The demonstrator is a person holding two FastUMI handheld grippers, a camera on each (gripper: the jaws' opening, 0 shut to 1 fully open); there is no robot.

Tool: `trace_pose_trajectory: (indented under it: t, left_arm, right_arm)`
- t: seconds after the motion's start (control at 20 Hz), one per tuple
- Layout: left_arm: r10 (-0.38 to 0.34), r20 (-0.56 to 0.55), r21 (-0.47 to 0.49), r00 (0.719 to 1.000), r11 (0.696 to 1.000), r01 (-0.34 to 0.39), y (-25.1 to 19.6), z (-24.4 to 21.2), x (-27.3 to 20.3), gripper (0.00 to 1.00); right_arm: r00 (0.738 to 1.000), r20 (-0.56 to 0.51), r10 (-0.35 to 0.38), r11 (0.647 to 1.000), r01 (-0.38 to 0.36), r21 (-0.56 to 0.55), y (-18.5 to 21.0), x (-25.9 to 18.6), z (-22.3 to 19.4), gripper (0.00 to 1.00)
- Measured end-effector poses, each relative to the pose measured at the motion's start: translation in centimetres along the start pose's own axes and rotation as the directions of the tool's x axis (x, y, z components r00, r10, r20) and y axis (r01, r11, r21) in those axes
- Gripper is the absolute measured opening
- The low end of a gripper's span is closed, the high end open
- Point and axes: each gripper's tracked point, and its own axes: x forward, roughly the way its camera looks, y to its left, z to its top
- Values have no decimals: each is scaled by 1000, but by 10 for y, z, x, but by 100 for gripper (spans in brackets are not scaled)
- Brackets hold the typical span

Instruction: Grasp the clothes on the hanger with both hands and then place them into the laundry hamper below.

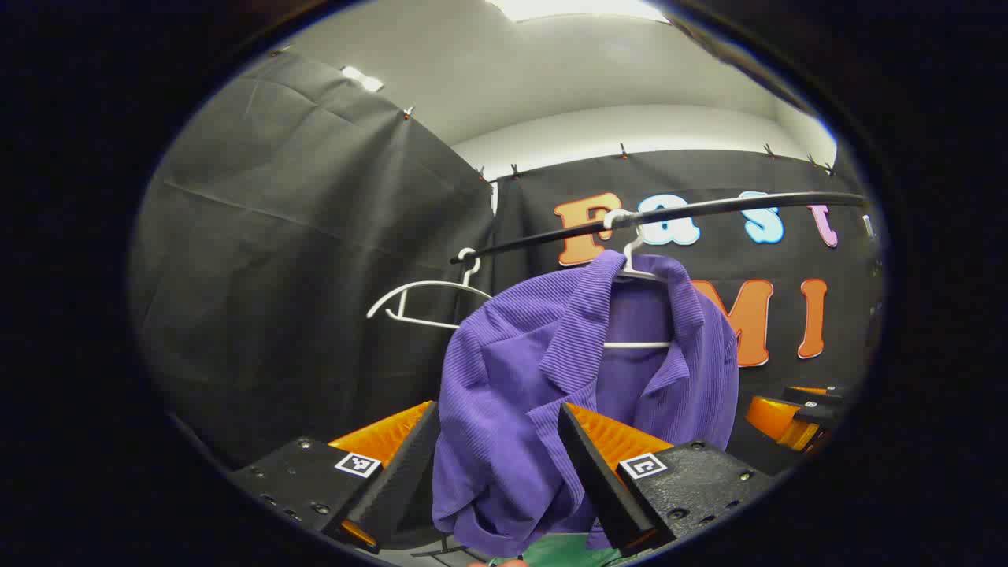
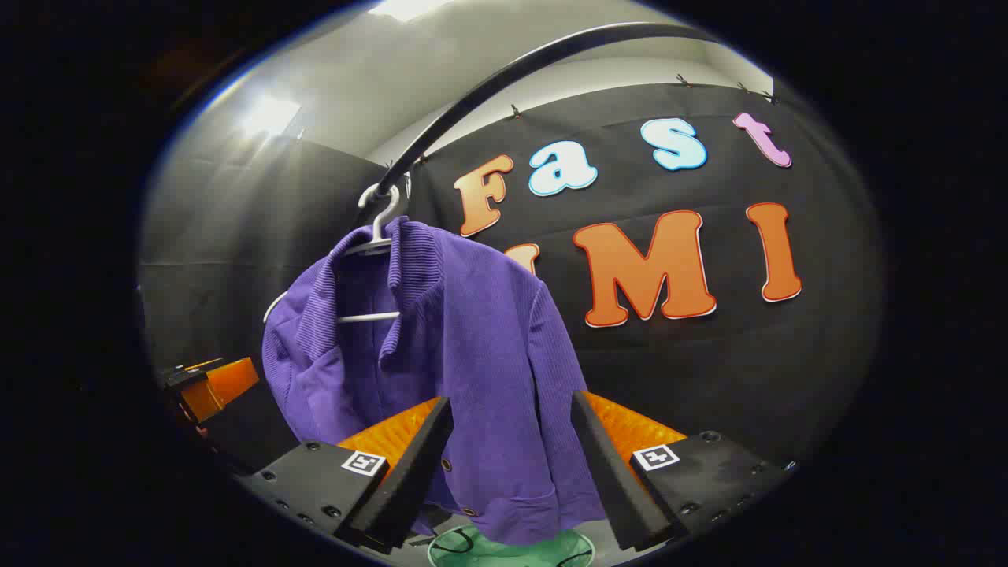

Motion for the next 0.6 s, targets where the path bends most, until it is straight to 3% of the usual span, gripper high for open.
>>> trace_pose_trajectory:
  t: [0.2, 0.25, 0.35, 0.45, 0.55, 0.6]
  left_arm:
    - [-47, -24, -25, 999, 999, 46, -9, -15, 11, 95]
    - [-53, -24, -35, 998, 998, 52, -8, -16, 12, 95]
    - [-59, -38, -44, 998, 997, 57, -7, -21, 12, 92]
    - [-77, -42, -45, 996, 996, 75, -7, -22, 8, 92]
    - [-79, -37, -35, 996, 996, 78, -3, -22, 6, 95]
    - [-80, -39, -31, 996, 996, 79, -2, -22, 4, 95]
  right_arm:
    - [999, 29, -33, 997, 35, -65, -1, -1, 6, 98]
    - [999, 29, -25, 998, 26, -62, 6, -2, 6, 94]
    - [1000, 19, -11, 998, 12, -68, 16, -2, 2, 99]
    - [1000, 24, -6, 997, 8, -78, 21, -6, 5, 94]
    - [999, 34, 7, 996, -4, -94, 28, -7, 6, 99]
    - [999, 32, 11, 995, -7, -103, 30, -8, 6, 94]
